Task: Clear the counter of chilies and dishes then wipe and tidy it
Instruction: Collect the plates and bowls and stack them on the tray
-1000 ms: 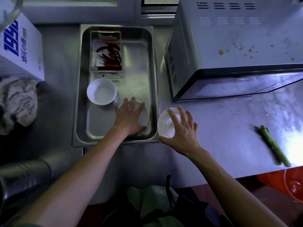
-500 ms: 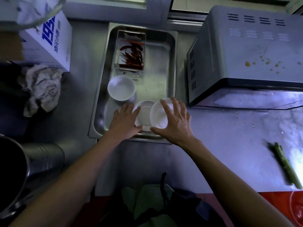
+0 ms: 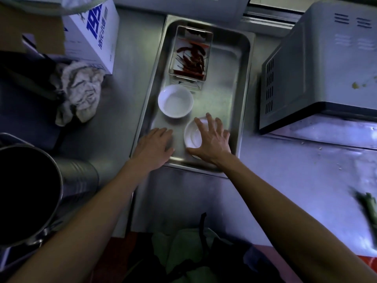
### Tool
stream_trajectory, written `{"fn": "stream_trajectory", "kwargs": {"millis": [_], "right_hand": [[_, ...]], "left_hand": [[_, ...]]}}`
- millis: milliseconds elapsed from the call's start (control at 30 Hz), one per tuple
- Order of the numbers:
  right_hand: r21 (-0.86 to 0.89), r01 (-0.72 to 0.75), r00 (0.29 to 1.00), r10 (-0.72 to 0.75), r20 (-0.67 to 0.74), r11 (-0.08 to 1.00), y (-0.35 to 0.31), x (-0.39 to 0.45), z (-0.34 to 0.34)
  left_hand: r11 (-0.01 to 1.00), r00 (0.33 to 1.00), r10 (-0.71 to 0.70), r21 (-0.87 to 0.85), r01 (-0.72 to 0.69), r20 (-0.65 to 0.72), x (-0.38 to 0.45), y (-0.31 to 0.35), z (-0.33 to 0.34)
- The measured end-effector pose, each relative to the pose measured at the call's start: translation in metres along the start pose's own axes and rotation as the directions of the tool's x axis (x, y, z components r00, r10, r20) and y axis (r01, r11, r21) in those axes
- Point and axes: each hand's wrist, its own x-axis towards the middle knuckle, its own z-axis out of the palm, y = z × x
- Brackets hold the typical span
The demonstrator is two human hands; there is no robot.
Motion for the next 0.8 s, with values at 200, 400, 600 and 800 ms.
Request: {"fn": "stream_trajectory", "kwargs": {"millis": [200, 400, 600, 800], "right_hand": [[-0.003, -0.043, 0.997, 0.043, 0.068, 0.999, 0.003, 0.007, 0.016], [-0.016, -0.026, 0.997, 0.027, 0.075, 1.000, 0.005, 0.009, 0.023], [-0.010, -0.025, 0.999, 0.025, 0.044, 1.000, 0.007, 0.019, 0.018], [0.011, -0.017, 1.000, 0.017, 0.022, 1.000, 0.009, 0.017, 0.010]], "left_hand": [[0.998, 1.000, -0.007, -0.058, 0.006, -0.018, -0.001, 0.005, -0.001], [0.998, 0.997, 0.012, -0.068, -0.017, -0.072, 0.001, 0.009, 0.000], [0.998, 0.998, 0.012, -0.065, -0.016, -0.060, 0.005, 0.012, -0.001], [0.998, 0.999, 0.031, -0.062, -0.033, -0.037, 0.006, 0.019, -0.004]]}}
